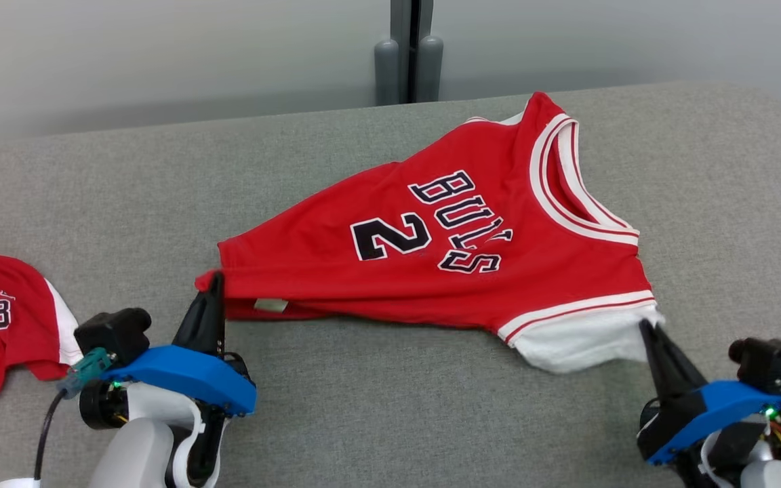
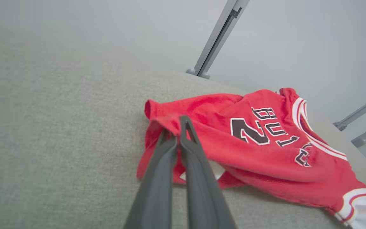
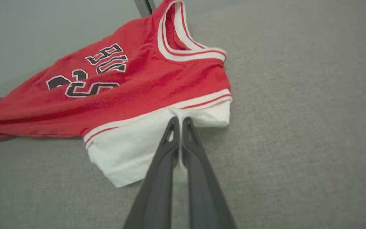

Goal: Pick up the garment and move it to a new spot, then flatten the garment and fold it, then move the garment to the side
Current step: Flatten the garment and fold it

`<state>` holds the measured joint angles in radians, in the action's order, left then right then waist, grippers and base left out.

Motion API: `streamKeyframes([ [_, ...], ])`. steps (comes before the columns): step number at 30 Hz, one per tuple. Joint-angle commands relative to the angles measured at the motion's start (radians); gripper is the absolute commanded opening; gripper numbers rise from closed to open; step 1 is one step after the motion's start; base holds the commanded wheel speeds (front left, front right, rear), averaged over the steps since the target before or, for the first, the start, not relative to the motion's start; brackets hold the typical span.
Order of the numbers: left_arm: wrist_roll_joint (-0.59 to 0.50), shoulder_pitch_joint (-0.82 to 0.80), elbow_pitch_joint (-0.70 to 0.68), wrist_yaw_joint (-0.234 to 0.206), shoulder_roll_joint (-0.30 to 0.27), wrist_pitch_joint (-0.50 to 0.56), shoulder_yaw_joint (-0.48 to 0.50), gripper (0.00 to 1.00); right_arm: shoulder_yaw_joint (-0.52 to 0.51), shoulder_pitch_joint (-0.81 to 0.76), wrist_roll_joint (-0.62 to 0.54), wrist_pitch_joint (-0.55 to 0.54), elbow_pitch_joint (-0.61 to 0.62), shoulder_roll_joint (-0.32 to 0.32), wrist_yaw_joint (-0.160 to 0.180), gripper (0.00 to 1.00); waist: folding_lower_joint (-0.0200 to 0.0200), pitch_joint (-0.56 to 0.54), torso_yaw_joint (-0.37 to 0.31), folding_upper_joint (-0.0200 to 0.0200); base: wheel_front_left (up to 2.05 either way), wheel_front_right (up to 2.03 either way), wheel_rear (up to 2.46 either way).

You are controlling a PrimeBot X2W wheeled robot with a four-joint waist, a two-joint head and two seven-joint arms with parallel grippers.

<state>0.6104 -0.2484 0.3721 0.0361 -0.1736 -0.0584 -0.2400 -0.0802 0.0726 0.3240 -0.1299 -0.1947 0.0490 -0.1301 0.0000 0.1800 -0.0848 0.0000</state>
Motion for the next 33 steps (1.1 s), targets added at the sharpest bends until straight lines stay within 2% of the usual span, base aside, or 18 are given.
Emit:
streamKeyframes([
  [1, 0.018, 0.011, -0.046, 0.009, 0.001, -0.015, 0.016, 0.0, -0.016, 0.018, -0.01, 0.01, 0.07, 0.003, -0.001, 0.0, 0.0, -0.012, -0.007, 0.0, 0.0, 0.0, 0.0],
  [3, 0.028, 0.013, -0.075, 0.009, 0.001, -0.015, 0.022, 0.0, -0.027, 0.025, -0.014, 0.01, 0.111, 0.003, -0.001, 0.0, 0.0, -0.017, -0.007, 0.0, 0.0, 0.0, 0.0],
  [5, 0.062, 0.021, -0.166, 0.012, 0.001, -0.009, 0.043, 0.0, -0.057, 0.034, -0.035, -0.017, 0.235, 0.003, -0.001, 0.0, 0.0, -0.033, -0.009, 0.0, 0.0, 0.0, 0.0],
  [7, 0.072, 0.021, -0.2, 0.014, -0.001, -0.005, 0.05, 0.0, -0.068, 0.038, -0.042, -0.031, 0.271, 0.003, -0.001, 0.0, 0.0, -0.038, -0.01, 0.0, 0.0, 0.0, 0.0],
  [13, 0.147, 0.032, -0.414, -0.002, -0.009, 0.064, 0.082, 0.0, -0.109, 0.077, -0.08, -0.117, 0.478, 0.003, -0.001, 0.0, 0.0, -0.061, -0.008, 0.0, 0.0, 0.0, 0.0],
  [18, 0.207, 0.003, -0.589, -0.034, -0.041, 0.162, 0.113, 0.0, -0.114, 0.135, -0.125, -0.184, 0.617, 0.002, -0.001, 0.0, 0.0, -0.062, -0.007, 0.0, 0.0, 0.0, 0.0],
  [21, 0.266, -0.017, -0.661, -0.069, -0.052, 0.23, 0.144, 0.0, -0.103, 0.188, -0.14, -0.221, 0.651, 0.003, -0.001, 0.0, 0.0, -0.048, -0.009, 0.0, 0.0, 0.0, 0.0],
  [24, 0.317, -0.059, -0.669, -0.104, -0.068, 0.292, 0.175, 0.0, -0.085, 0.263, -0.119, -0.247, 0.599, 0.007, -0.001, 0.0, 0.0, -0.011, -0.013, 0.0, 0.0, 0.0, 0.0],
  [28, 0.339, -0.18, -0.604, -0.137, -0.1, 0.351, 0.205, 0.0, -0.041, 0.423, -0.064, -0.243, 0.439, 0.039, -0.001, 0.0, 0.0, 0.09, -0.019, 0.0, 0.0, 0.0, 0.0],
  [33, 0.3, -0.436, -0.468, -0.166, -0.143, 0.352, 0.23, 0.0, 0.021, 0.726, -0.021, -0.143, 0.196, 0.067, -0.001, 0.0, 0.0, 0.234, -0.037, 0.0, 0.0, 0.0, 0.0],
])
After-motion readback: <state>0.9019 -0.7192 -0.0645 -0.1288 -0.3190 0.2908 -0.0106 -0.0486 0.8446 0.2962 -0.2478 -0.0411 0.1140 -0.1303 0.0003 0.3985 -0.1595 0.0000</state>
